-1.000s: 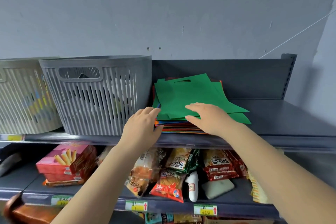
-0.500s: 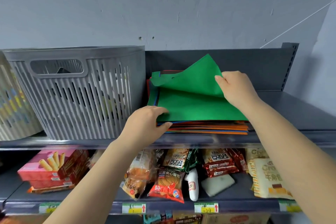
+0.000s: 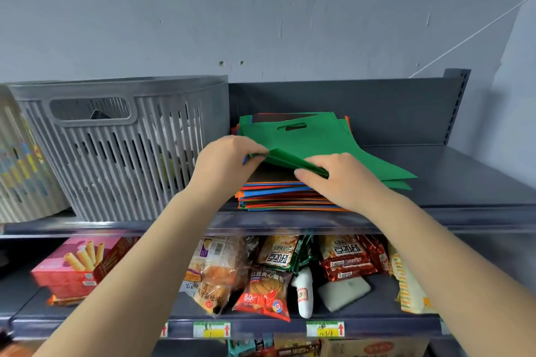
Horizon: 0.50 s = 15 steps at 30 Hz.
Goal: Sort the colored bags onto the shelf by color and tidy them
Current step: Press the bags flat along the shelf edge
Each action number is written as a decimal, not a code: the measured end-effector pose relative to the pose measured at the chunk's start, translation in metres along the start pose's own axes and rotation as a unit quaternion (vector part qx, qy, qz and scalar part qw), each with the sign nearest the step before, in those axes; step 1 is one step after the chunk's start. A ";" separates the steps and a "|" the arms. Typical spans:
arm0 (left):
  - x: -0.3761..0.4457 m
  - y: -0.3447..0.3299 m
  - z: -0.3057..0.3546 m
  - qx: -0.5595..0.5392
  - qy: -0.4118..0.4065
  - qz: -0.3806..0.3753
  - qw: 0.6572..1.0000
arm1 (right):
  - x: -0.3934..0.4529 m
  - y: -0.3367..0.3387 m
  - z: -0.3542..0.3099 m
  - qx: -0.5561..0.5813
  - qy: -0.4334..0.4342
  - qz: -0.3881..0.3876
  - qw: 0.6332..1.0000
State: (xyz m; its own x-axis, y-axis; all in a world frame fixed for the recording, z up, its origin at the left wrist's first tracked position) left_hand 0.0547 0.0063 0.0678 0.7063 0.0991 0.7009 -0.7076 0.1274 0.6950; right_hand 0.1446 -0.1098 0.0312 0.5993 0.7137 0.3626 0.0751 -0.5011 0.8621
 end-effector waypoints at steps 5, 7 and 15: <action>-0.019 0.021 -0.008 -0.040 0.072 0.089 0.993 | -0.002 0.014 0.008 -0.027 -0.005 0.073 0.997; -0.038 0.024 -0.018 -0.108 0.145 0.104 0.978 | -0.008 0.016 0.006 -0.028 -0.001 0.089 0.996; -0.095 -0.044 -0.029 -0.519 0.441 -0.029 0.732 | -0.053 0.001 -0.038 -0.157 0.112 0.170 0.966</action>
State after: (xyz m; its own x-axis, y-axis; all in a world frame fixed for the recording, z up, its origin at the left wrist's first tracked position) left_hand 0.0194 0.0197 -0.0334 0.7967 0.6041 -0.0183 -0.6028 0.7919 -0.0982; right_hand 0.0824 -0.1300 0.0266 0.3558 0.6399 0.6812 -0.3626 -0.5773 0.7316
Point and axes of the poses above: each hand's wrist, its own x-axis towards the middle knuckle, its own y-axis out of the back of the hand, z = x × y, the point moved 10 cm from there along x, towards the middle knuckle, and after that the axes turned 4 degrees about -y, right-handed, at the moved point
